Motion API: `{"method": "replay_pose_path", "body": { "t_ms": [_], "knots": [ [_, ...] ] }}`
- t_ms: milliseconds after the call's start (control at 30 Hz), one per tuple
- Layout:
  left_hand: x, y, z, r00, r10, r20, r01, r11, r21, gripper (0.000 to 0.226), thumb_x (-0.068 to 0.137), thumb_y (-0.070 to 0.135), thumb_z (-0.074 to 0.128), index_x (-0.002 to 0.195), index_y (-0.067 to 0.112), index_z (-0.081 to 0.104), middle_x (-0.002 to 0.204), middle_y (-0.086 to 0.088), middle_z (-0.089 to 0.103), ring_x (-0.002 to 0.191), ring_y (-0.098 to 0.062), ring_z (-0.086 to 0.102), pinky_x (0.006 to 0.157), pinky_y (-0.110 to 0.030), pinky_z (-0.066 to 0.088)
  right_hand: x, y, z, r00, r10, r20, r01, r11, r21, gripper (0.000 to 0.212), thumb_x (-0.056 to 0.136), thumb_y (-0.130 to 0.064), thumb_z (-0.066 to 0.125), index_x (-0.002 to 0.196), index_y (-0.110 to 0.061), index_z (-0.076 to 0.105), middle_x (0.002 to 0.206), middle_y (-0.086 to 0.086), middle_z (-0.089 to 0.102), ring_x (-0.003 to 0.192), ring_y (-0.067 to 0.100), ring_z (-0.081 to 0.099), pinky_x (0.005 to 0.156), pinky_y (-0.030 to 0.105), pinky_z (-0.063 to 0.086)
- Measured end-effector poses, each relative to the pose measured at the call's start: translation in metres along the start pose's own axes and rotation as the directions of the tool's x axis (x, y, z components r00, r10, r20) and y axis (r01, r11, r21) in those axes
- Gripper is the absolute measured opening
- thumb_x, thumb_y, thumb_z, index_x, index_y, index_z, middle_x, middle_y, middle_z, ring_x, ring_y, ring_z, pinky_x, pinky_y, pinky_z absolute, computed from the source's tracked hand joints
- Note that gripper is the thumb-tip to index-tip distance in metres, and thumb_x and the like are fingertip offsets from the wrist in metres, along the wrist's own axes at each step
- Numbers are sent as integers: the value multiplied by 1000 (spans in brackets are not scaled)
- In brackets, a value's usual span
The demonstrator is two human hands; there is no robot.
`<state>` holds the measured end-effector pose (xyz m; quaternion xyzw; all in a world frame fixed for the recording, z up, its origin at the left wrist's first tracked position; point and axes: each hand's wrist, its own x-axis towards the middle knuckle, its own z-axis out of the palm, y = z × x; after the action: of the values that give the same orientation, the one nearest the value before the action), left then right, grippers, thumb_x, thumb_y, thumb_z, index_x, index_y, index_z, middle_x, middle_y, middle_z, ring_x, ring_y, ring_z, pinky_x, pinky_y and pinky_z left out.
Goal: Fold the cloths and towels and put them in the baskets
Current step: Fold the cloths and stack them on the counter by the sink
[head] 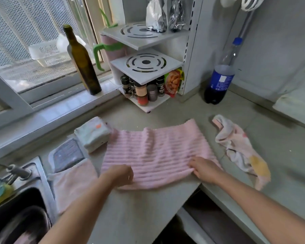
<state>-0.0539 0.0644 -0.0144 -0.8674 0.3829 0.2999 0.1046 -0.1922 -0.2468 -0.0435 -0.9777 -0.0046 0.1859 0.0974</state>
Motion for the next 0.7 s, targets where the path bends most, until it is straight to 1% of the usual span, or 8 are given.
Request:
{"method": "replay_pose_path", "body": {
  "t_ms": [100, 167, 200, 333, 433, 533, 633, 700],
  "knots": [
    [10, 1, -5, 996, 29, 90, -24, 998, -52, 27, 90, 38, 58, 109, 22, 67, 115, 0, 65, 104, -22, 60, 76, -27, 45, -1, 0, -10, 997, -25, 71, 20, 998, 64, 18, 89, -34, 55, 92, -16, 57, 104, -1, 55, 94, 18, 53, 73, 34, 44],
    [19, 5, -17, 998, 14, 62, -8, 995, -103, 31, 90, 42, 58, 114, 23, 64, 115, 3, 65, 103, -19, 60, 79, -27, 47, -1, 4, -23, 997, 22, 76, -36, 980, 197, 24, 90, -37, 55, 82, -15, 58, 87, -4, 59, 79, 16, 54, 70, 32, 42],
    [24, 10, -24, 1000, 2, 5, -1, 990, -141, 31, 91, 43, 57, 115, 24, 63, 114, 4, 65, 103, -19, 60, 82, -27, 48, 1, 10, -29, 997, 71, 18, -73, 959, 273, 24, 91, -35, 55, 81, -14, 59, 83, -3, 62, 77, 17, 56, 71, 33, 44],
    [48, 44, -54, 970, -48, -240, -28, 953, -301, 21, 92, 38, 55, 108, 28, 65, 105, 6, 67, 96, -18, 62, 76, -27, 48, 16, 51, -56, 925, 299, -234, -185, 893, 410, 14, 91, -19, 56, 95, -9, 65, 92, 6, 70, 86, 26, 63, 75, 33, 47],
    [72, 71, -72, 950, -74, -305, -44, 931, -361, 18, 93, 33, 52, 101, 27, 66, 100, 4, 68, 92, -20, 62, 76, -31, 52, 39, 85, -76, 891, 367, -267, -250, 887, 387, 21, 92, -11, 52, 108, -8, 64, 100, 10, 67, 94, 29, 61, 76, 29, 41],
    [97, 95, -82, 918, -139, -372, -57, 881, -470, 19, 92, 29, 52, 102, 24, 68, 101, 6, 69, 94, -18, 64, 77, -26, 50, 72, 120, -85, 882, 420, -216, -309, 859, 408, 34, 93, -7, 44, 124, -9, 56, 117, 15, 64, 104, 31, 59, 83, 29, 44],
    [119, 121, -84, 906, -233, -352, -92, 705, -703, 17, 91, 23, 59, 100, 16, 70, 96, 0, 71, 89, -17, 66, 73, -24, 48, 106, 137, -90, 896, 436, -85, -365, 831, 420, 45, 91, -9, 48, 135, -9, 45, 128, 18, 58, 115, 33, 55, 96, 35, 45],
    [128, 135, -82, 910, -311, -273, -108, 459, -882, 15, 92, 20, 59, 101, 10, 68, 94, -7, 70, 82, -20, 67, 71, -31, 53, 123, 139, -82, 898, 439, -15, -381, 796, 470, 48, 89, -19, 60, 133, -4, 47, 126, 17, 59, 115, 31, 56, 96, 35, 44]
  ]
}}
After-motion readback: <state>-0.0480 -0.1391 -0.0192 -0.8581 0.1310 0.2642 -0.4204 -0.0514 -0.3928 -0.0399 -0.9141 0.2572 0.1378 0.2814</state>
